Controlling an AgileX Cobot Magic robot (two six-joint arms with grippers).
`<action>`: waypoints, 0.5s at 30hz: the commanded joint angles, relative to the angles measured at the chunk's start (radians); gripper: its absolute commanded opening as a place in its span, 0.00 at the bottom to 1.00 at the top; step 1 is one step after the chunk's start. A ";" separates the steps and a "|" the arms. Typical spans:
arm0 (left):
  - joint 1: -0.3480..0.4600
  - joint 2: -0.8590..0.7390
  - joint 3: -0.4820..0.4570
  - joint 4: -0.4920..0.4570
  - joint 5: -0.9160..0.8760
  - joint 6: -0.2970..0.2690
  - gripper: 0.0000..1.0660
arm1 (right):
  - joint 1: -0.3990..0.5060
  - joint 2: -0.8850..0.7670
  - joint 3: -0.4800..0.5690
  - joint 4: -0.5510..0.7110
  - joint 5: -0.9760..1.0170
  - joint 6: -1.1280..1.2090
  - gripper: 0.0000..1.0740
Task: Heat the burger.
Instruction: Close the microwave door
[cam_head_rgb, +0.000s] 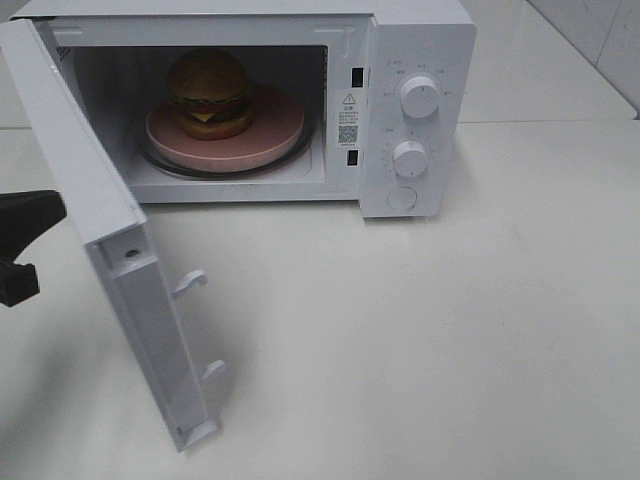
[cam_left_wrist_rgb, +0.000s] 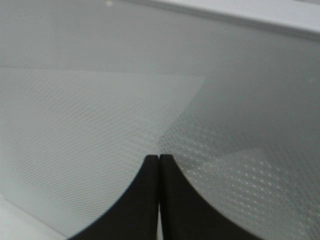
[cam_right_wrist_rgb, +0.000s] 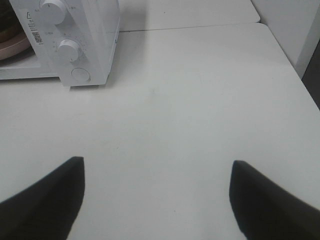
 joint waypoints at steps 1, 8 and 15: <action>-0.100 0.008 -0.010 -0.150 -0.010 0.078 0.00 | -0.007 -0.026 0.002 -0.004 -0.007 -0.004 0.71; -0.208 0.020 -0.015 -0.334 -0.003 0.149 0.00 | -0.007 -0.026 0.002 -0.004 -0.007 -0.004 0.71; -0.300 0.089 -0.048 -0.396 -0.006 0.180 0.00 | -0.007 -0.026 0.002 -0.004 -0.007 -0.004 0.71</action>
